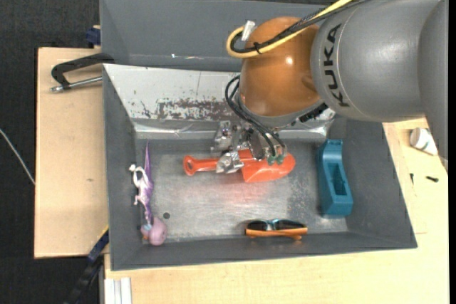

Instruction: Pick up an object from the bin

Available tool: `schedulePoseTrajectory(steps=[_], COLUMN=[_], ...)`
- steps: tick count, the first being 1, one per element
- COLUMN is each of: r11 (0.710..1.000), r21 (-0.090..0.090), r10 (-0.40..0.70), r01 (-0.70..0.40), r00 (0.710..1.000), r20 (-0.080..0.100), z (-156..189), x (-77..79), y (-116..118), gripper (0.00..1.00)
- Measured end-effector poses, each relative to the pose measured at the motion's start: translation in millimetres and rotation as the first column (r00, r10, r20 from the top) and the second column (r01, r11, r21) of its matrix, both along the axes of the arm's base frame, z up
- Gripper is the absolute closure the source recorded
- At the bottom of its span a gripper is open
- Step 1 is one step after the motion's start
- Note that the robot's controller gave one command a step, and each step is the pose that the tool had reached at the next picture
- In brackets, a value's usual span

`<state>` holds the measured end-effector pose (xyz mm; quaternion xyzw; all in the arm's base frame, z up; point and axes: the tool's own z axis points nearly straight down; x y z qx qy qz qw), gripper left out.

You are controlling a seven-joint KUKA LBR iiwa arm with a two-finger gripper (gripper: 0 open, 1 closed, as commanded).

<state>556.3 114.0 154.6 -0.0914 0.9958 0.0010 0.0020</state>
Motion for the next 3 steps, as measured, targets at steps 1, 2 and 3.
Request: schedulePoseTrajectory(steps=[1, 2, 3], r11=[1.000, 1.000, 1.000], r21=[0.000, 0.000, 0.000], r10=[0.000, 0.026, 0.026], r01=[0.000, -0.026, -0.026], r00=[1.000, 1.000, 1.000], r20=[0.000, 0.001, 0.001], z=[0, 104, 104], x=[0.0, -6.3, -6.3], y=[0, 19, 19], gripper=[1.00, 1.00, 0.00])
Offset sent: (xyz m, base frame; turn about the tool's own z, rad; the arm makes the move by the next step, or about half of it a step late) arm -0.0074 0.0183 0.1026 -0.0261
